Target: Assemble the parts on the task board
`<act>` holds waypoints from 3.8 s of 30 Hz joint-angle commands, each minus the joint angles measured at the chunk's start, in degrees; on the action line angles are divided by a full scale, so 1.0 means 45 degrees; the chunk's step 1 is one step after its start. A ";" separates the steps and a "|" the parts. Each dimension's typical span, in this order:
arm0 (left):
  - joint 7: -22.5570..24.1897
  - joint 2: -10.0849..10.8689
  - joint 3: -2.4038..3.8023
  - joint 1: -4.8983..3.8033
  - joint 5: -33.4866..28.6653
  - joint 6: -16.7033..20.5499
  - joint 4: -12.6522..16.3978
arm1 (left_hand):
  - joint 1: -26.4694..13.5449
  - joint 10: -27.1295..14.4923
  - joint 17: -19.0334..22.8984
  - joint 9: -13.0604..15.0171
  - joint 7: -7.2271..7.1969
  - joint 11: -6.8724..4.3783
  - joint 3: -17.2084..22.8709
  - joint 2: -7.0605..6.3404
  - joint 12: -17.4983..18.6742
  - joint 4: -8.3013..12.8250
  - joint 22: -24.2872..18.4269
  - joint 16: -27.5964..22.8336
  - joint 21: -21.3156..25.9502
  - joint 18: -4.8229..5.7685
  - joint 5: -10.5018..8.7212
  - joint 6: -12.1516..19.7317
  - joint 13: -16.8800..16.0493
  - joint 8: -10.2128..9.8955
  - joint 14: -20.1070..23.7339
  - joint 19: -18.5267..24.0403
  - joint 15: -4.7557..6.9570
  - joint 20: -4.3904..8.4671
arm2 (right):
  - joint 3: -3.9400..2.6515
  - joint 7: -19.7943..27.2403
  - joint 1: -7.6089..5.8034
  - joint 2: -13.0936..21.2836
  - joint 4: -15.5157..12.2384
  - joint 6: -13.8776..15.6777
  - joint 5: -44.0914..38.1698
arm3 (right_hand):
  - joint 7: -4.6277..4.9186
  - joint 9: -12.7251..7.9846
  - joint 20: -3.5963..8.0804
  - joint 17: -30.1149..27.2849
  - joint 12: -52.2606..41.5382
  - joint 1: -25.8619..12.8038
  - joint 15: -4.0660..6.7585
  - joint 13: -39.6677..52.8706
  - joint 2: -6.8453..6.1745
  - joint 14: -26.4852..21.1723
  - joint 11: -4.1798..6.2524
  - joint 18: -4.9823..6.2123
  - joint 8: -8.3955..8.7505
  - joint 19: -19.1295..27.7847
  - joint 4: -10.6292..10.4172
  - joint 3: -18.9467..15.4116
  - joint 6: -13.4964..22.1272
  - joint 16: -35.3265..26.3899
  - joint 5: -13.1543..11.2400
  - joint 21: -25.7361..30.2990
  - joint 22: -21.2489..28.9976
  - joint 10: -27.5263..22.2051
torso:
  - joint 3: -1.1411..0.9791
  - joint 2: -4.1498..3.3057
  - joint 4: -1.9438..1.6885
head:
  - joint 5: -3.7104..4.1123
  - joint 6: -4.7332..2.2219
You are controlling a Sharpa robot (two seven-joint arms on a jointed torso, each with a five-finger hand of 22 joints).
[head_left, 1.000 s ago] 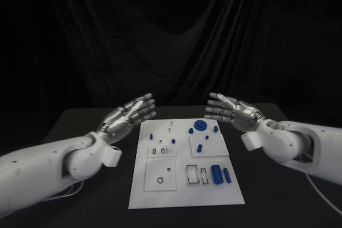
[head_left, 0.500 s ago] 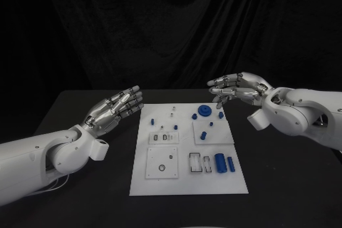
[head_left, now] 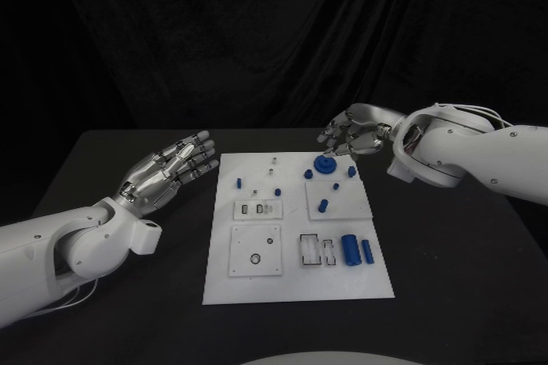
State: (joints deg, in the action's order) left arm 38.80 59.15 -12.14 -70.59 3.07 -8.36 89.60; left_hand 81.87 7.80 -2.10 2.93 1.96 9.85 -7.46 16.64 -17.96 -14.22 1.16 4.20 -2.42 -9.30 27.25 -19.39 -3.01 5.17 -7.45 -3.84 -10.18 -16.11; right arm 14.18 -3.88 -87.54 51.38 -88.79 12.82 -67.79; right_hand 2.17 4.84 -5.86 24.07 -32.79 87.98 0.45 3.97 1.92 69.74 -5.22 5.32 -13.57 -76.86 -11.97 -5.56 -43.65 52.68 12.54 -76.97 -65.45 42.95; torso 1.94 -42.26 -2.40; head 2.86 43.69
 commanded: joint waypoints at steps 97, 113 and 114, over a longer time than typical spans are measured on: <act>0.2666 -0.0070 0.0009 -0.0015 -0.0120 -0.0641 -0.0147 | 0.0073 -0.0350 -0.0064 0.0038 0.0362 0.0119 0.1018 -0.0218 0.0016 0.0935 0.0055 0.0205 -0.0130 0.0179 0.0382 -0.0180 0.0028 -0.0056 -0.0311 -0.0217 -0.0492 -0.0132 | -0.0011 -0.1282 0.1602 -0.1587 0.1347 0.0570 -0.7398 | -0.0056 0.1151 0.0093 0.6672 0.2592 -0.0570 0.0107 0.0183 -0.1751 0.2020 0.0047 -0.0570 0.1552 -0.1121 0.0382 0.4828 -0.1162 0.3898 0.2051 -0.1543 -0.3246 0.1408 | 0.0475 -0.0648 -0.0455 | 0.0377 -0.0043; 0.2567 -0.0130 0.0009 -0.0011 -0.0120 -0.0701 -0.0173 | 0.0077 -0.0359 -0.0058 0.0039 0.0385 0.0144 0.1103 -0.0187 0.0028 0.0999 0.0051 0.0200 -0.0124 0.0189 0.0425 -0.0191 0.0031 -0.0059 -0.0289 -0.0210 -0.0500 -0.0134 | -0.0011 -0.1262 0.1779 -0.1899 0.1709 0.0466 -0.7325 | 0.0038 0.1366 0.0086 0.6911 0.2546 -0.0620 0.0101 0.0208 -0.1695 0.2151 0.0037 -0.0587 0.1337 -0.1186 0.0448 0.5147 -0.1645 0.4027 0.2025 -0.1573 -0.3343 0.1782 | 0.0452 -0.0629 -0.0469 | 0.0406 0.0022; 0.2561 -0.0137 0.0009 -0.0011 -0.0120 -0.0702 -0.0185 | 0.0078 -0.0363 -0.0060 0.0039 0.0390 0.0152 0.1125 -0.0174 0.0029 0.1012 0.0050 0.0205 -0.0121 0.0192 0.0429 -0.0189 0.0032 -0.0061 -0.0294 -0.0206 -0.0504 -0.0134 | -0.0011 -0.1253 0.1796 -0.1920 0.1740 0.0476 -0.7324 | 0.0063 0.1401 0.0086 0.6917 0.2537 -0.0629 0.0099 0.0212 -0.1691 0.2158 0.0035 -0.0589 0.1303 -0.1194 0.0459 0.5173 -0.1712 0.4028 0.2015 -0.1576 -0.3353 0.1839 | 0.0453 -0.0626 -0.0466 | 0.0396 0.0031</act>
State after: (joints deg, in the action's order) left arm 38.90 58.65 -12.15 -70.60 2.82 -10.64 88.72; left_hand 82.38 6.04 -2.29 3.04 3.59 10.15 -2.48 15.64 -17.69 -9.87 1.32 4.87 -2.64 -9.30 28.95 -19.97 -2.81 4.93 -8.52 -4.45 -12.39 -16.71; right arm 14.17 -9.69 -79.67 42.83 -81.15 14.56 -100.81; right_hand 2.47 11.11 -5.22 55.15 -21.48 85.04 0.91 4.86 -6.01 79.05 -5.10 3.56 -7.53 -82.11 -9.86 17.49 -51.16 70.55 21.66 -84.09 -74.93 51.02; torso 4.00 -45.10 -4.47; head 4.71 43.72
